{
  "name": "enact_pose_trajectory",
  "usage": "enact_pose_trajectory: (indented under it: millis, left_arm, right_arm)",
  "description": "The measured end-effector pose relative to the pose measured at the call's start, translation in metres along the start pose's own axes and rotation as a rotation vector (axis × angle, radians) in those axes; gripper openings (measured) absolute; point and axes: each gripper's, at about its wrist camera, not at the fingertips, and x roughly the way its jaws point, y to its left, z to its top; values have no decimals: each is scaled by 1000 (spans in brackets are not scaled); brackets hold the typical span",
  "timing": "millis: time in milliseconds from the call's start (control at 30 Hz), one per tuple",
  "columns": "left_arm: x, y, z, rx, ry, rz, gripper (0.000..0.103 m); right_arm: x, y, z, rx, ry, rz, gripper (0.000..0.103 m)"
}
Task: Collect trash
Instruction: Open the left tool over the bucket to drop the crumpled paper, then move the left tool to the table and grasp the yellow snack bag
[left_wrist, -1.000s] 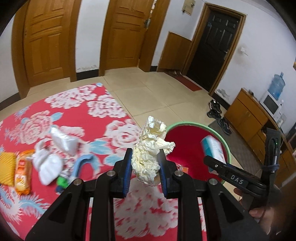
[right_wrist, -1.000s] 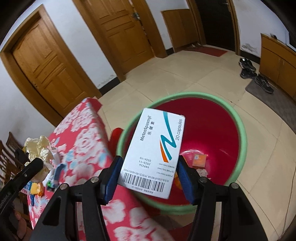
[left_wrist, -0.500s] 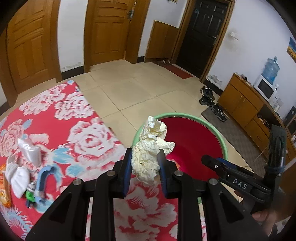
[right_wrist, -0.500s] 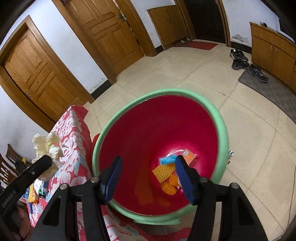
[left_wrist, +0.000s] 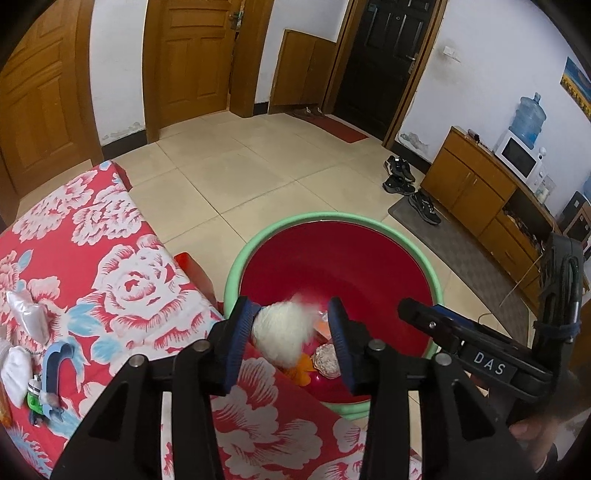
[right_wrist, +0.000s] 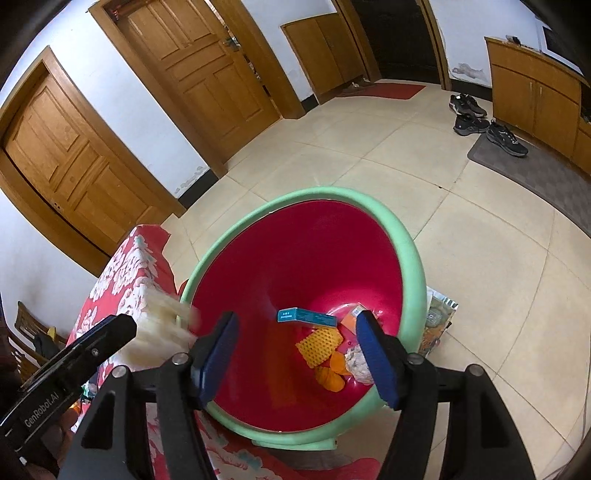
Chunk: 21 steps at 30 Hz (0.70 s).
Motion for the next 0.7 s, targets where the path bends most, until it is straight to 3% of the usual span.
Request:
enact_pose_trajectory:
  millis: [700]
  left_arm:
    - [-48, 39, -15, -94, -54, 54, 43]
  right_arm:
    - [-19, 22, -10, -31, -8, 30, 73]
